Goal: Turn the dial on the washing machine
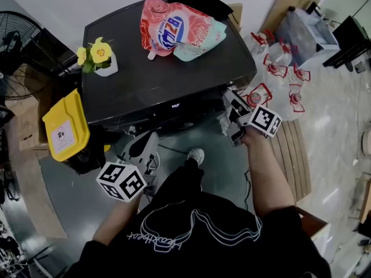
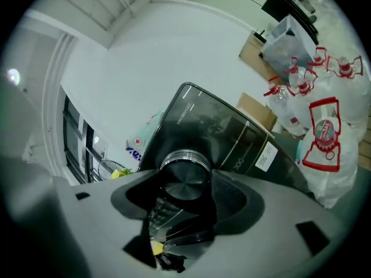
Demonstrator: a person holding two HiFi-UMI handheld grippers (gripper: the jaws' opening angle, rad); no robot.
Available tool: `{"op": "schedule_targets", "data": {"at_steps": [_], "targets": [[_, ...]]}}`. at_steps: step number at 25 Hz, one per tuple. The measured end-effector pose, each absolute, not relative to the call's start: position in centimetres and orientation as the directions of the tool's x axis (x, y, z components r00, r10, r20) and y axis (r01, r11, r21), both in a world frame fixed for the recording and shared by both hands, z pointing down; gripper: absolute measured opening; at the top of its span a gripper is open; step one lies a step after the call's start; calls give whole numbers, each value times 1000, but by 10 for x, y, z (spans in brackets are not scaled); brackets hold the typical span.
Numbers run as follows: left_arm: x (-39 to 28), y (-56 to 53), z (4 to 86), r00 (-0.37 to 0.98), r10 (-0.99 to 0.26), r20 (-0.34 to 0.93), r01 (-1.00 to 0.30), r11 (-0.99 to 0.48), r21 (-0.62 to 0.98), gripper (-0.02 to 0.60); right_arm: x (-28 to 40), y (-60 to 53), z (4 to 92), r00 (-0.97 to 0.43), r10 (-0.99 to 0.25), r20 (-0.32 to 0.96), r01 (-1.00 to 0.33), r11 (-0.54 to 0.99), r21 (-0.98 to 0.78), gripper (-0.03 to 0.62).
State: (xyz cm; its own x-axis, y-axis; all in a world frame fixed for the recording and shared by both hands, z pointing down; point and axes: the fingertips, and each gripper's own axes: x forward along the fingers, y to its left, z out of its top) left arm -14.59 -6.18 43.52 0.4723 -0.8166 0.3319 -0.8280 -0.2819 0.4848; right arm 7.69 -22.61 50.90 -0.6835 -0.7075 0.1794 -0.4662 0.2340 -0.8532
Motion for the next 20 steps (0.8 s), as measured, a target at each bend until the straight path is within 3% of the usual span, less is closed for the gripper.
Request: {"op": "schedule_targets", "data": {"at_steps": [9,20], "targets": [[-151,-58,433,455,-833,315,-839,-282,465,5,80,-225,515,-688,-704,173,-382,149,-912,287],[-160,-53,428,434,-850,299,-850,-275,450,5,82,-226,520,-676,-735,61,-113,21,-993,287]]}}
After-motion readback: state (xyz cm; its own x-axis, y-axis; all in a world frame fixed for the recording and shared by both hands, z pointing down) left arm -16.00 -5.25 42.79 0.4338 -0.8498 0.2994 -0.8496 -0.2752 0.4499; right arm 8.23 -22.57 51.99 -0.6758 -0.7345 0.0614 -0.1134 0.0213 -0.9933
